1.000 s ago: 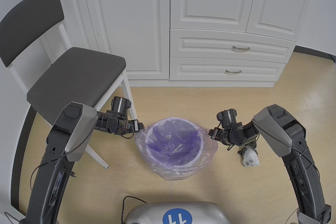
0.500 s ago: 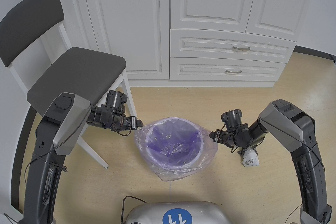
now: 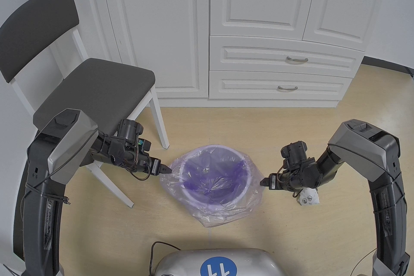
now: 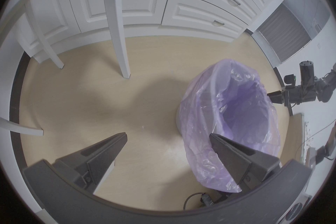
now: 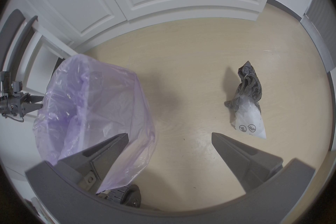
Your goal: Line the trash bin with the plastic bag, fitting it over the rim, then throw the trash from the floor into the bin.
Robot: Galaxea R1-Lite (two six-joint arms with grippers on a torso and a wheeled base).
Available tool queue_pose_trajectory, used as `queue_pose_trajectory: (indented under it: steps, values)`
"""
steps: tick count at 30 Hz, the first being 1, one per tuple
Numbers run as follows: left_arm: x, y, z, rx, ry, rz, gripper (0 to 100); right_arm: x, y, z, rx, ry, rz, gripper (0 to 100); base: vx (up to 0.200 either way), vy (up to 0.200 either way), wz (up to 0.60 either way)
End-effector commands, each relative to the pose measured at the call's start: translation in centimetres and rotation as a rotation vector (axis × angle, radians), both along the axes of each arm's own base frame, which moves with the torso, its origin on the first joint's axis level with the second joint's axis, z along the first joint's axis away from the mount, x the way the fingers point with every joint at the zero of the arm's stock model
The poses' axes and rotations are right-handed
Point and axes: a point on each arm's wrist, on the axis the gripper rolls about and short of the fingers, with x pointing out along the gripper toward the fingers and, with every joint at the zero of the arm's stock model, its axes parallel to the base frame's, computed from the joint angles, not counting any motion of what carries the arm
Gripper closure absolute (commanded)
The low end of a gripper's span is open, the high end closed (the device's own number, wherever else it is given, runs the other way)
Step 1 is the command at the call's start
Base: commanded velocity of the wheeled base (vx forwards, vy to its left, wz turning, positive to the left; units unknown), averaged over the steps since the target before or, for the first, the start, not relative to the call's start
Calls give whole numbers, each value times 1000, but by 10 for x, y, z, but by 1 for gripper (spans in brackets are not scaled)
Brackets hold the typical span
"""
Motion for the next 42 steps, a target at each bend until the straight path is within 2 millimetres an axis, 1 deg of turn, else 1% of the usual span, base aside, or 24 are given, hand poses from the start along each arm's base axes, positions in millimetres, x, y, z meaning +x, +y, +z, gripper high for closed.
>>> queue_pose_trajectory:
  steps: [1,2,4,5,8,10,14,16,21,22,23,24,27,29,33,37,38,40,42]
  values:
    - [-3,9,-6,19,16,-6,0,-3,0,-5,-2,17,22,0,0,0,0]
    - [-3,12,-8,40,14,-19,0,-2,0,-5,4,14,22,0,0,0,0]
    - [-3,12,-8,40,14,-19,0,-2,0,-5,4,14,22,0,0,0,0]
    - [-2,19,-20,90,12,-48,0,2,1,-5,24,10,26,0,0,0,0]
    - [2,20,-32,124,14,-25,0,6,0,-3,47,4,21,0,0,0,0]
    - [7,19,-38,162,11,1,0,12,-3,-3,71,-6,-6,0,0,0,0]
    - [12,19,-39,173,-9,19,0,19,-8,-2,90,-14,-36,0,0,0,0]
    - [14,19,-44,169,-8,29,0,20,-8,-2,91,-10,-38,0,0,0,0]
    - [14,19,-43,158,-4,41,0,20,-8,-2,92,-12,-38,0,0,0,0]
    - [11,19,-24,115,-11,42,0,20,-5,-2,94,-16,-31,0,0,0,0]
    - [11,19,-24,115,-11,42,0,20,-5,-2,94,-16,-31,0,0,0,0]
    - [6,18,-11,54,-7,14,0,19,-2,-2,102,-13,-16,0,0,0,0]
    - [-2,17,3,-23,-4,-38,0,20,5,-1,141,-2,33,0,0,0,0]
    - [-6,17,10,-50,-1,-58,0,24,8,0,172,5,63,0,0,0,0]
    - [-9,19,9,-60,9,-65,0,31,13,2,185,24,77,0,0,0,0]
    - [-11,23,5,-52,25,-68,0,37,13,3,197,19,65,0,0,0,0]
    - [-16,33,0,-44,32,-113,0,42,13,2,227,38,20,0,0,0,0]
    - [-19,34,-3,-52,30,-168,0,45,13,4,232,53,2,0,0,0,0]
    - [-21,35,-6,-53,43,-188,0,47,13,4,227,82,-6,0,0,0,0]
